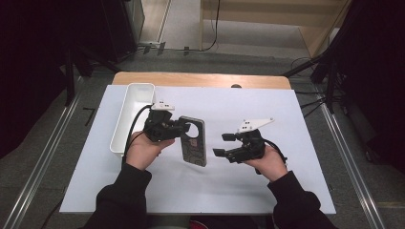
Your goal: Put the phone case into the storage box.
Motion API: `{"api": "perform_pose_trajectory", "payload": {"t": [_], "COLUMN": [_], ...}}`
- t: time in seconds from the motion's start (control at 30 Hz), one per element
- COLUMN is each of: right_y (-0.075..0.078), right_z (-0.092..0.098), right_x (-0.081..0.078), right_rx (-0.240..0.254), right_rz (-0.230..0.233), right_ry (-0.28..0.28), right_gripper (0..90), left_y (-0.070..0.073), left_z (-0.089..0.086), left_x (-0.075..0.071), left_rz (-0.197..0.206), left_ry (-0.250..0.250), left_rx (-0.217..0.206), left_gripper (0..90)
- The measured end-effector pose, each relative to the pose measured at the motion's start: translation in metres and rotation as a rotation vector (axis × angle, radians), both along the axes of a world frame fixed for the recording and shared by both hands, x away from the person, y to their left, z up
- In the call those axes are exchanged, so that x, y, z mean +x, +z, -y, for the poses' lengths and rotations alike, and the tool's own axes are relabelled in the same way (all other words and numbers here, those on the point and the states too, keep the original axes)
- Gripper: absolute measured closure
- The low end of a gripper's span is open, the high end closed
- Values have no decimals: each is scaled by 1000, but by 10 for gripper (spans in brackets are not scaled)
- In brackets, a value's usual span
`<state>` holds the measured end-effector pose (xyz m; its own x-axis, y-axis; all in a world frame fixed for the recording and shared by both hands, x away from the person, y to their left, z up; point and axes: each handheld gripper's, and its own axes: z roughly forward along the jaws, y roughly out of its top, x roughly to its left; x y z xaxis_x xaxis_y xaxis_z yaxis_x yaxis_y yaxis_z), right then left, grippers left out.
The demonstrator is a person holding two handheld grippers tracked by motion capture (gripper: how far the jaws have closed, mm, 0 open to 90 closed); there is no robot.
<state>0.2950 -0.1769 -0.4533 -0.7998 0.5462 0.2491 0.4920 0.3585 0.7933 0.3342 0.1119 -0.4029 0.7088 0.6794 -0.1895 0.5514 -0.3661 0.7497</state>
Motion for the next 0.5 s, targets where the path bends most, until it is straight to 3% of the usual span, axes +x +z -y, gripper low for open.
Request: {"api": "perform_pose_trajectory", "payload": {"t": [0.5], "right_y": [-12], "right_z": [24], "right_x": [-19], "right_rx": [-9], "right_rz": [-7], "right_ry": [-44], "right_gripper": [262], "left_y": [1], "left_z": [-2], "left_x": [0], "left_rz": [-4], "left_ry": [4], "left_rx": [-12], "left_gripper": [693]}}
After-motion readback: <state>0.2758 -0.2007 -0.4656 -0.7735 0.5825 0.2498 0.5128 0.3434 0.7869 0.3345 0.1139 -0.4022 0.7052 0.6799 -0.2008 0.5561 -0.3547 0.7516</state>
